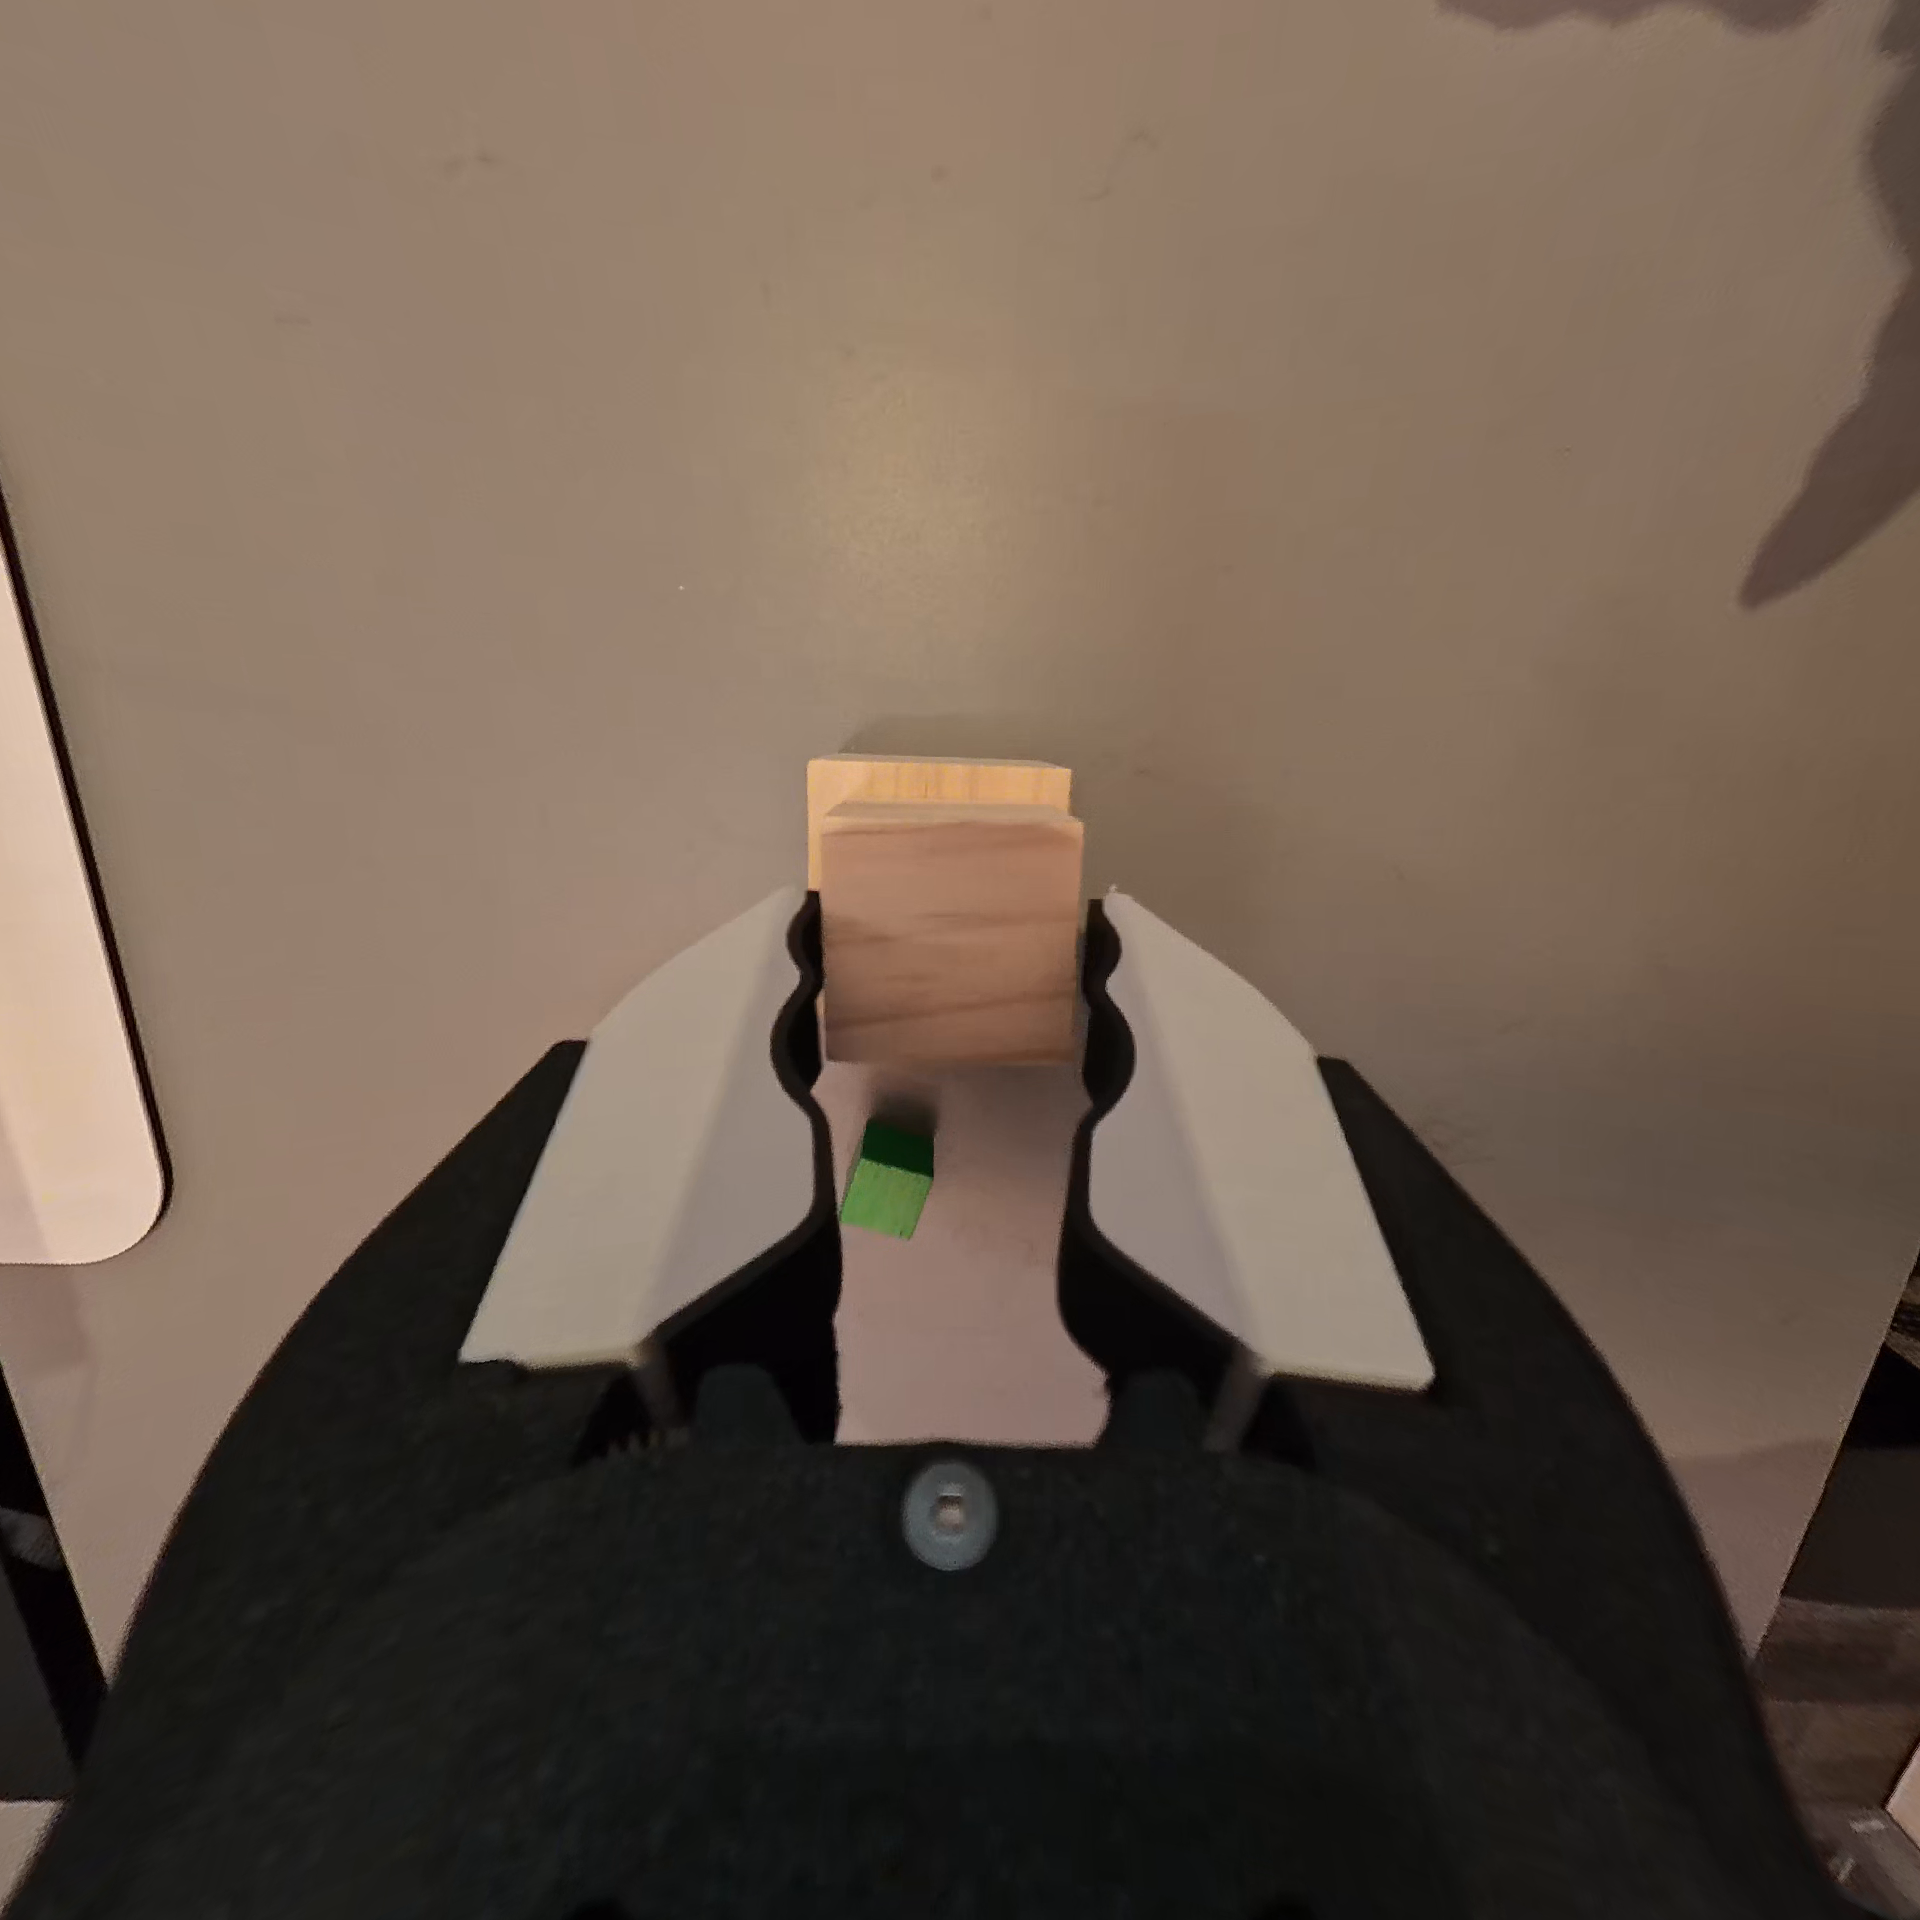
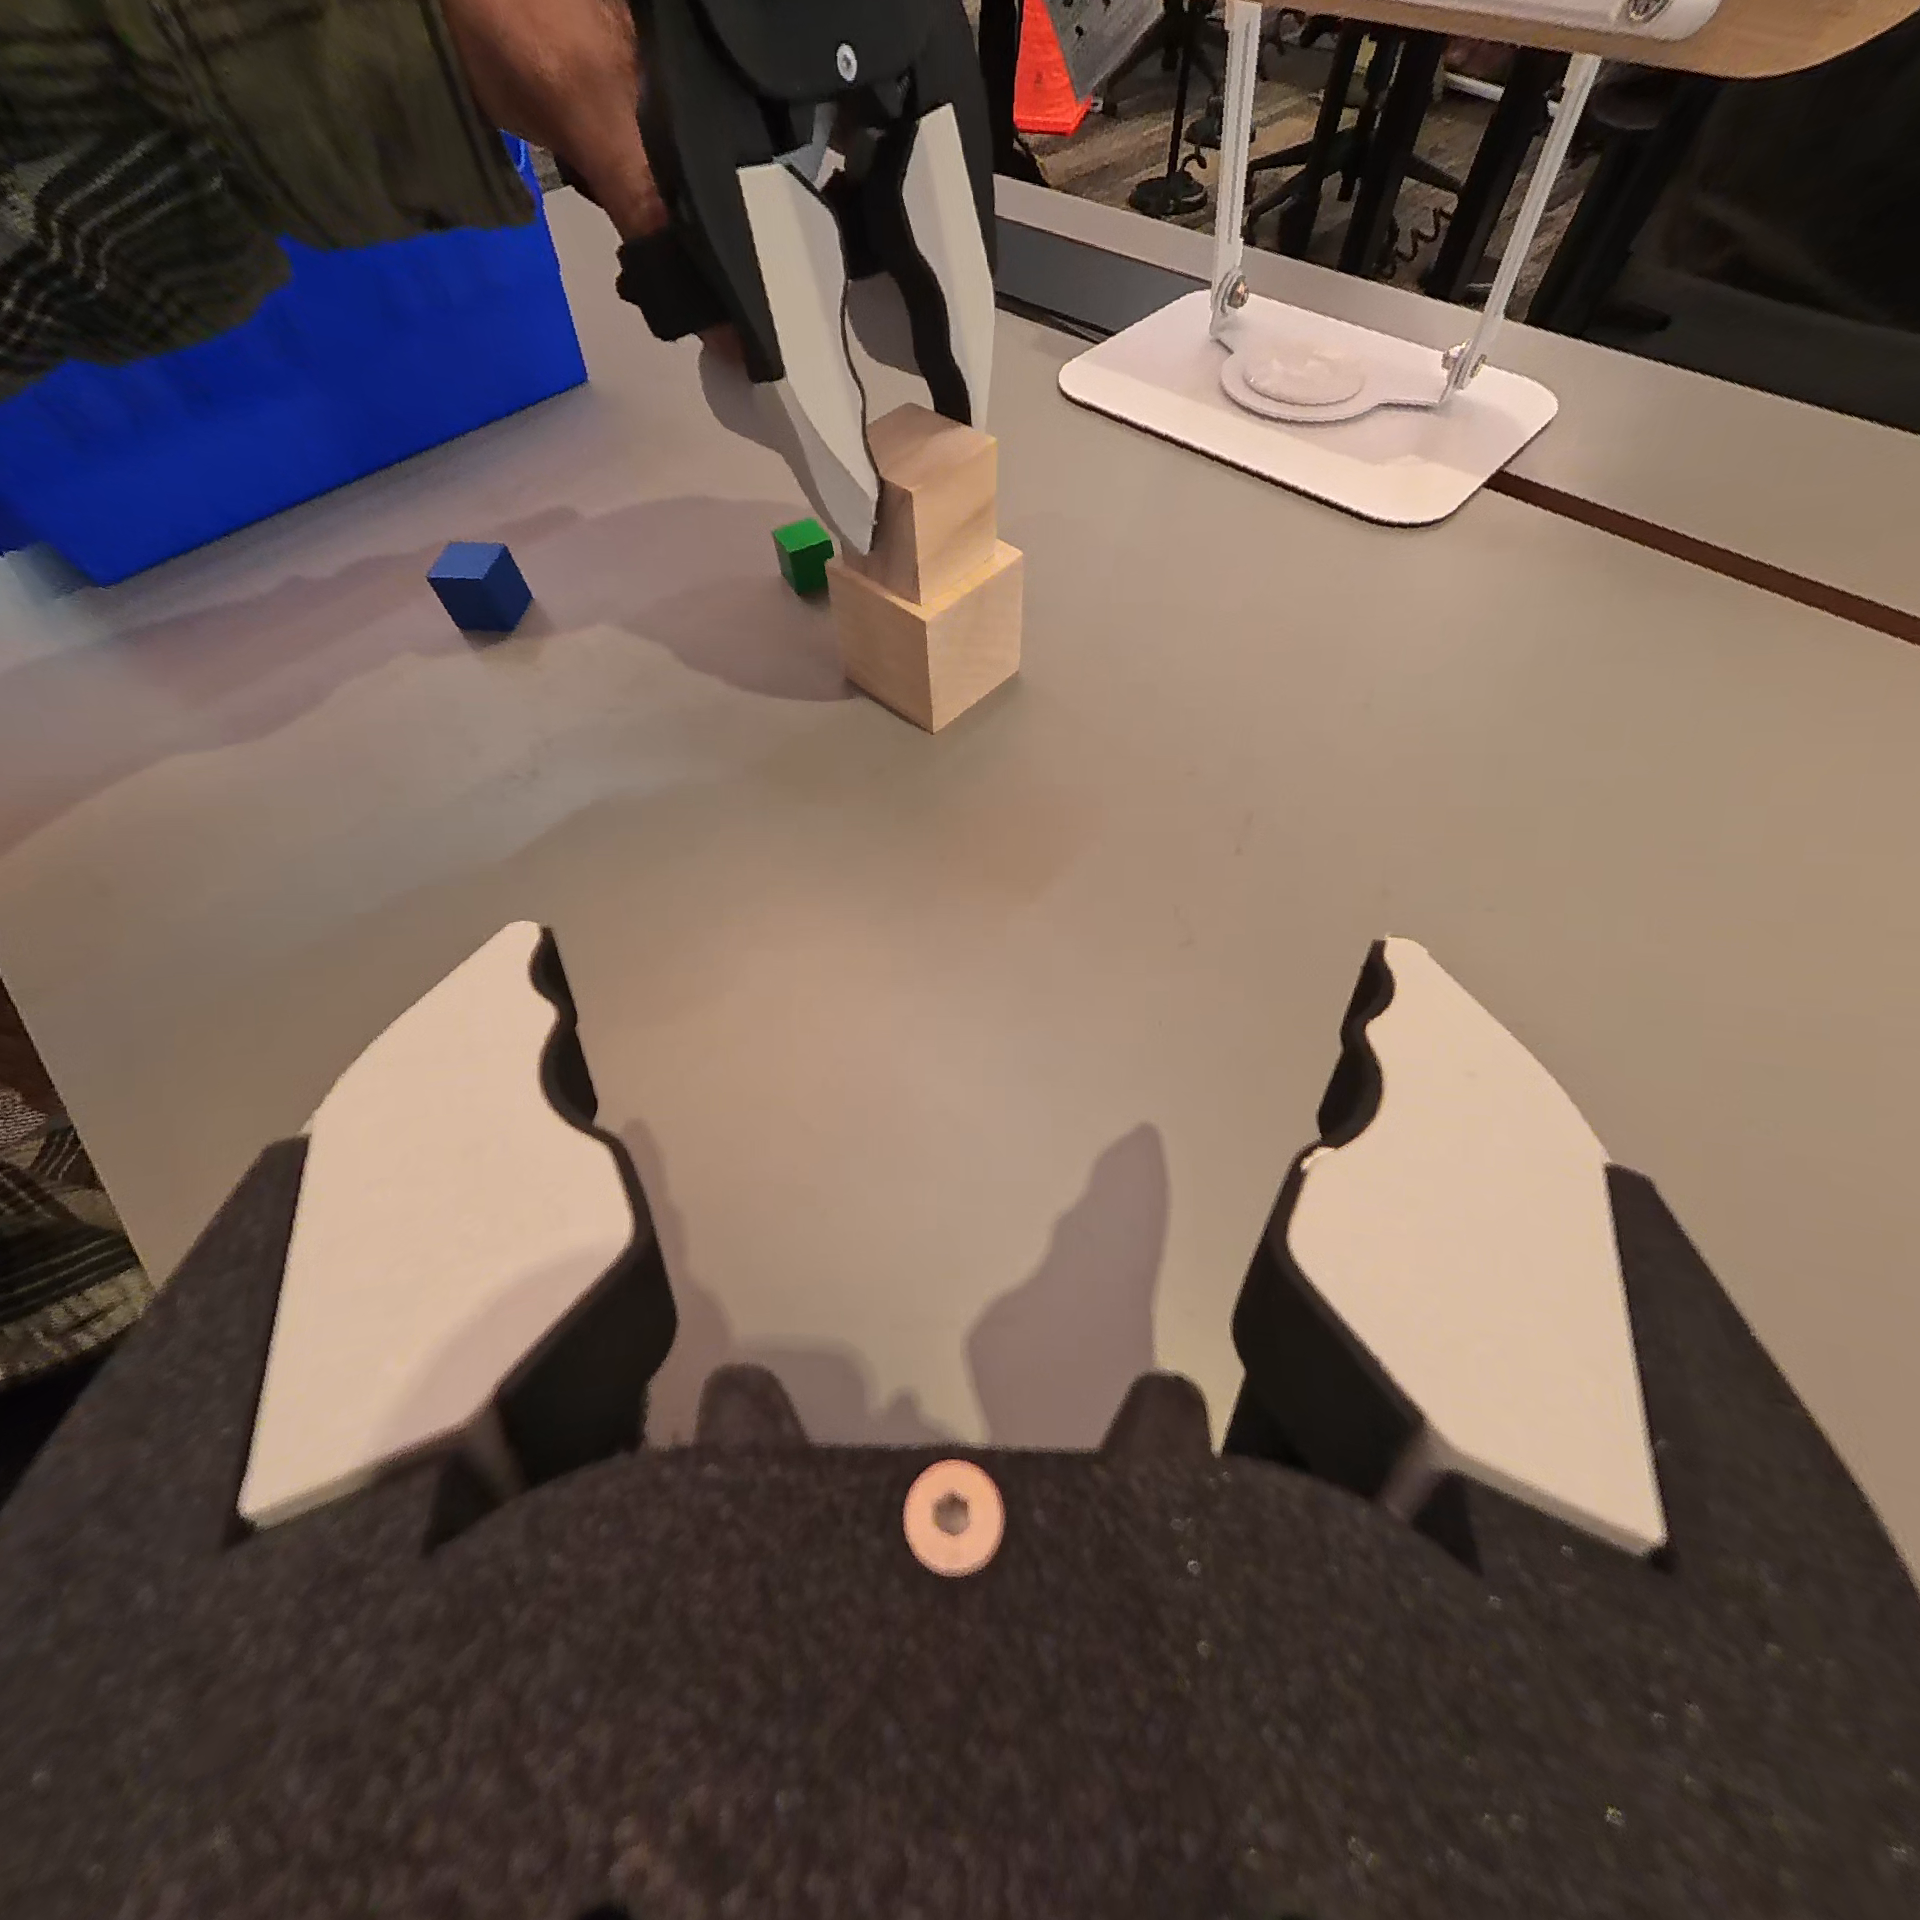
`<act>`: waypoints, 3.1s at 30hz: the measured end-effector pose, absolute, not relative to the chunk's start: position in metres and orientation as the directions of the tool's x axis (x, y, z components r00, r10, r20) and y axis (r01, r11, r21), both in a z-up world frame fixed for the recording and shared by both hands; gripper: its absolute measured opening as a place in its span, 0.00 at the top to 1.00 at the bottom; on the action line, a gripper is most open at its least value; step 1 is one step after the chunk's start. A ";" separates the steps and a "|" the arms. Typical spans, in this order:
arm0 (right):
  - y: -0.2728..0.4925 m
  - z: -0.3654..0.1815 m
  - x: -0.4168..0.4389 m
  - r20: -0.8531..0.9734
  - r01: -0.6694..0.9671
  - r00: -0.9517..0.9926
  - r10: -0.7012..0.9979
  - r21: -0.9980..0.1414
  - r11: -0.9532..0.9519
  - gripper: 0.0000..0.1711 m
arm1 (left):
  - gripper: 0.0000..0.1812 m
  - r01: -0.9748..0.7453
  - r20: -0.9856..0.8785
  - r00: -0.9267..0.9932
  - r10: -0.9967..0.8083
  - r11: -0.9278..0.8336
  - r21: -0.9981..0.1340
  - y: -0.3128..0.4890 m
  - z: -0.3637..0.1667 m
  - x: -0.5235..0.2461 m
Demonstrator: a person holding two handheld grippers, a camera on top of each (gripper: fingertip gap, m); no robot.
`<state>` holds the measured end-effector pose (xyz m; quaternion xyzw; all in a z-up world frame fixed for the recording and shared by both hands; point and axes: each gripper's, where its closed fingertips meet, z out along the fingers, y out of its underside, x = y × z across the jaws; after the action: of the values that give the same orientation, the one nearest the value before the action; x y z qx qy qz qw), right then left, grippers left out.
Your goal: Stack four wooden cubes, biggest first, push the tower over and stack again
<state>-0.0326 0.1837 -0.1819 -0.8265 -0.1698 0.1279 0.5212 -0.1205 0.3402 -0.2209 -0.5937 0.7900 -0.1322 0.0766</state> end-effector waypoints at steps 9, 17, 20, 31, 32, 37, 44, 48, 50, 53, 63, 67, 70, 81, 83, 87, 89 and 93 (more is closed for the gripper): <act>0.182 -0.178 -0.035 -0.035 0.145 0.906 0.422 -0.910 -0.389 0.20 | 0.59 -0.871 -0.037 -0.025 -0.999 0.040 -0.489 0.364 -0.180 -0.151; 0.180 -0.175 -0.045 -0.022 0.166 0.896 0.444 -0.910 -0.380 0.20 | 0.63 -0.849 -0.031 0.159 -0.987 -0.121 -0.514 0.346 -0.208 -0.242; 0.180 -0.175 -0.048 -0.023 0.166 0.894 0.448 -0.911 -0.378 0.20 | 0.64 -0.882 -0.064 0.168 -0.984 -0.121 -0.455 0.332 -0.225 -0.273; 0.179 -0.176 -0.056 -0.011 0.186 0.887 0.461 -0.907 -0.379 0.21 | 0.71 -0.938 -0.035 0.202 -0.979 -0.183 -0.293 0.318 -0.254 -0.314; 0.179 -0.176 -0.056 -0.012 0.184 0.887 0.461 -0.907 -0.379 0.21 | 0.72 -0.942 -0.027 0.204 -0.979 -0.189 -0.276 0.317 -0.255 -0.316; 0.179 -0.178 -0.057 -0.016 0.186 0.884 0.466 -0.904 -0.385 0.21 | 0.71 -0.949 0.004 0.228 -0.974 -0.224 -0.220 0.311 -0.260 -0.316; 0.179 -0.176 -0.054 -0.019 0.178 0.887 0.461 -0.908 -0.380 0.21 | 0.78 -0.944 0.040 0.276 -0.960 -0.279 -0.179 0.310 -0.274 -0.315; 0.178 -0.173 -0.051 -0.018 0.170 0.892 0.452 -0.913 -0.372 0.21 | 0.85 -0.932 0.079 0.289 -0.954 -0.300 -0.203 0.310 -0.274 -0.311; 0.178 -0.172 -0.051 -0.019 0.167 0.892 0.451 -0.915 -0.368 0.21 | 0.85 -0.930 0.095 0.276 -0.956 -0.291 -0.226 0.310 -0.266 -0.305; 0.179 -0.173 -0.050 -0.020 0.168 0.893 0.451 -0.913 -0.373 0.21 | 0.85 -0.937 0.053 0.215 -0.975 -0.222 -0.269 0.319 -0.235 -0.287; 0.179 -0.179 -0.050 -0.017 0.181 0.891 0.454 -0.903 -0.390 0.21 | 0.85 -0.965 -0.065 -0.069 -0.996 0.083 -0.247 0.336 -0.139 -0.178; 0.179 -0.179 -0.046 -0.024 0.173 0.893 0.449 -0.904 -0.391 0.21 | 0.85 -0.969 -0.048 -0.126 -0.991 0.134 -0.209 0.336 -0.150 -0.147; 0.178 -0.178 -0.042 -0.027 0.165 0.895 0.444 -0.907 -0.388 0.21 | 0.85 -0.966 -0.011 -0.144 -0.989 0.143 -0.217 0.334 -0.161 -0.132; 0.179 -0.180 -0.037 -0.045 0.148 0.896 0.441 -0.907 -0.394 0.21 | 0.85 -0.964 0.006 -0.194 -0.981 0.190 -0.185 0.335 -0.182 -0.123; 0.180 -0.181 -0.036 -0.048 0.146 0.897 0.440 -0.907 -0.396 0.22 | 0.85 -0.964 0.005 -0.192 -0.981 0.187 -0.187 0.337 -0.182 -0.122; 0.179 -0.180 -0.035 -0.049 0.142 0.899 0.436 -0.909 -0.393 0.22 | 0.85 -0.964 0.011 -0.196 -0.981 0.191 -0.186 0.341 -0.184 -0.123; 0.179 -0.180 -0.034 -0.049 0.141 0.899 0.435 -0.909 -0.393 0.22 | 0.85 -0.961 0.018 -0.199 -0.980 0.192 -0.200 0.340 -0.185 -0.121; 0.180 -0.180 -0.034 -0.050 0.139 0.899 0.434 -0.909 -0.394 0.22 | 0.85 -0.957 0.031 -0.216 -0.976 0.205 -0.205 0.337 -0.187 -0.120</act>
<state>-0.0335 0.1795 -0.1797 -0.8227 -0.1742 0.1413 0.5224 -0.1202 0.3373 -0.1871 -0.6241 0.7744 -0.0902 0.0524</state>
